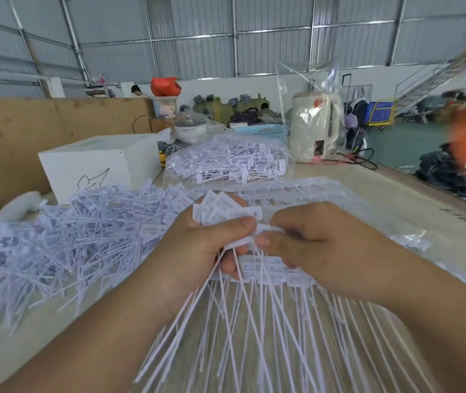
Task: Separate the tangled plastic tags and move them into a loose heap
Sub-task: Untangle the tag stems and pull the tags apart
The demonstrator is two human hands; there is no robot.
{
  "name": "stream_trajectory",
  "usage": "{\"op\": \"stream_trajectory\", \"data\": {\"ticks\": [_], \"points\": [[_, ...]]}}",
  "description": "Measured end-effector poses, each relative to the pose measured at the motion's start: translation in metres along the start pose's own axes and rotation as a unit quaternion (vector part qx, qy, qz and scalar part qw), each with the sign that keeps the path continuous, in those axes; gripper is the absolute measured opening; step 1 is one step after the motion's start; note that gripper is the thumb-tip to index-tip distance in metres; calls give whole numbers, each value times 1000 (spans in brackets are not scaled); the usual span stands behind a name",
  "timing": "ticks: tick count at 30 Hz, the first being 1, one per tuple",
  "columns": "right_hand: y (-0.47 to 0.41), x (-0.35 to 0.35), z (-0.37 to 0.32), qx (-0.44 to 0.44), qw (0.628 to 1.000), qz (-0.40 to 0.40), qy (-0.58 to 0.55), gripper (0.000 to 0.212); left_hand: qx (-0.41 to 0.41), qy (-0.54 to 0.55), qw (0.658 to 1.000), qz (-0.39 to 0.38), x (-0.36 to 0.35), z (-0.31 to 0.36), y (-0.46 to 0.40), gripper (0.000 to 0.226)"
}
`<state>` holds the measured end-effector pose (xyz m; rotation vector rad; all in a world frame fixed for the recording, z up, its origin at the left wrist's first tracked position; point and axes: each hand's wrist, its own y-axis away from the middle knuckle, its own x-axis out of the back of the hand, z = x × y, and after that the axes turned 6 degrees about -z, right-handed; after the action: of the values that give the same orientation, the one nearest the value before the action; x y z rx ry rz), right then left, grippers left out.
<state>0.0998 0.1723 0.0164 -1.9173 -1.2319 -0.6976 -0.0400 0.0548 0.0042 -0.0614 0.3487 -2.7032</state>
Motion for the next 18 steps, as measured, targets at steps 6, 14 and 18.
{"op": "stream_trajectory", "data": {"ticks": [6, 14, 18], "points": [[-4, -9, -5, -3, 988, 150, -46, 43, -14, 118, 992, 31, -7, -2, -1, 11], [4, -5, -11, 34, 977, 156, -141, 45, 2, 130, 991, 12, -9, -3, 4, 10], [-2, -27, 2, 45, 993, 44, -96, 84, 32, 78, 996, -13, -5, -6, 3, 34]]}}
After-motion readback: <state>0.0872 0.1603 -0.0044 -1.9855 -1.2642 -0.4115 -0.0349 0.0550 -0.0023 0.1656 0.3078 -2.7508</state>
